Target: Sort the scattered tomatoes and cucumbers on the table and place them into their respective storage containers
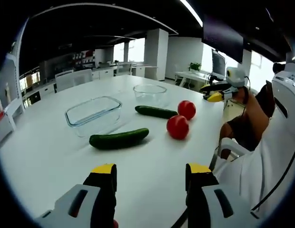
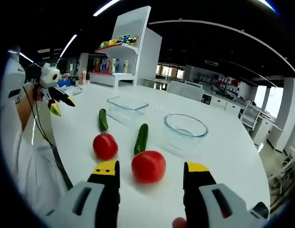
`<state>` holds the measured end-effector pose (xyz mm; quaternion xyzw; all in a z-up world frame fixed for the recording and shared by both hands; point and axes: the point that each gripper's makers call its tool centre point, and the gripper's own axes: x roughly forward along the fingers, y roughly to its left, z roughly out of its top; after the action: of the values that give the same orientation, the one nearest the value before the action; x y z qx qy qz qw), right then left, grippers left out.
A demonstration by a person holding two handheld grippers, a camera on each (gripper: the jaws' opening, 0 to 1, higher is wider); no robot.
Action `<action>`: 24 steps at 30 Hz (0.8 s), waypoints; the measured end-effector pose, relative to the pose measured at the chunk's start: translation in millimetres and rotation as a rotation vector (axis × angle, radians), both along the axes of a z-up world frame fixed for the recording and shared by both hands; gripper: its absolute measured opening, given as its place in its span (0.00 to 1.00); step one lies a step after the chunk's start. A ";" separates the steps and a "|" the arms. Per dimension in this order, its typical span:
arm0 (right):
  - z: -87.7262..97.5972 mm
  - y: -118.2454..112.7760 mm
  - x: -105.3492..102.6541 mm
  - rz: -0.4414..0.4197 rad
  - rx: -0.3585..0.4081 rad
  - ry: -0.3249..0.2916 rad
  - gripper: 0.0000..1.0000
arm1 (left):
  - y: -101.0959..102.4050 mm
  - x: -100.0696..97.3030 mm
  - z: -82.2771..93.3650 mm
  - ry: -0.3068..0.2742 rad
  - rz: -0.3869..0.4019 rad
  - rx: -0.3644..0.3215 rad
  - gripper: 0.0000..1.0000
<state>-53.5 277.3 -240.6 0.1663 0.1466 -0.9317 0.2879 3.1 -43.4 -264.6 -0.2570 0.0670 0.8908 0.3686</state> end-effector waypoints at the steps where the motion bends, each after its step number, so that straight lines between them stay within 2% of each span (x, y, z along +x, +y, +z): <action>1: -0.9 -0.3 -0.2 0.002 0.004 0.001 0.52 | 0.5 0.7 -0.6 -0.001 -0.002 -0.003 0.58; 5: -9.0 2.9 -2.0 0.001 0.032 -0.009 0.52 | -2.9 1.4 -2.8 0.003 -0.005 -0.029 0.58; 9: -11.2 3.1 -1.1 0.005 0.051 -0.007 0.52 | -8.3 -1.2 -0.9 0.007 0.018 -0.028 0.58; 12: -11.5 2.3 -0.7 0.009 0.048 -0.009 0.53 | -9.5 -1.8 -1.0 0.006 0.027 -0.030 0.58; 15: -9.4 3.6 -3.0 -0.003 0.035 -0.003 0.60 | -7.4 -0.2 -3.3 0.002 0.017 -0.046 0.58; 24: -7.3 2.9 -2.7 0.010 0.033 0.013 0.61 | -3.0 2.7 -4.2 0.009 -0.016 -0.059 0.58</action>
<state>-56.2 280.3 -247.9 0.1643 0.1646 -0.9287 0.2889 5.8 -46.4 -268.9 -0.2631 0.0971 0.8867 0.3677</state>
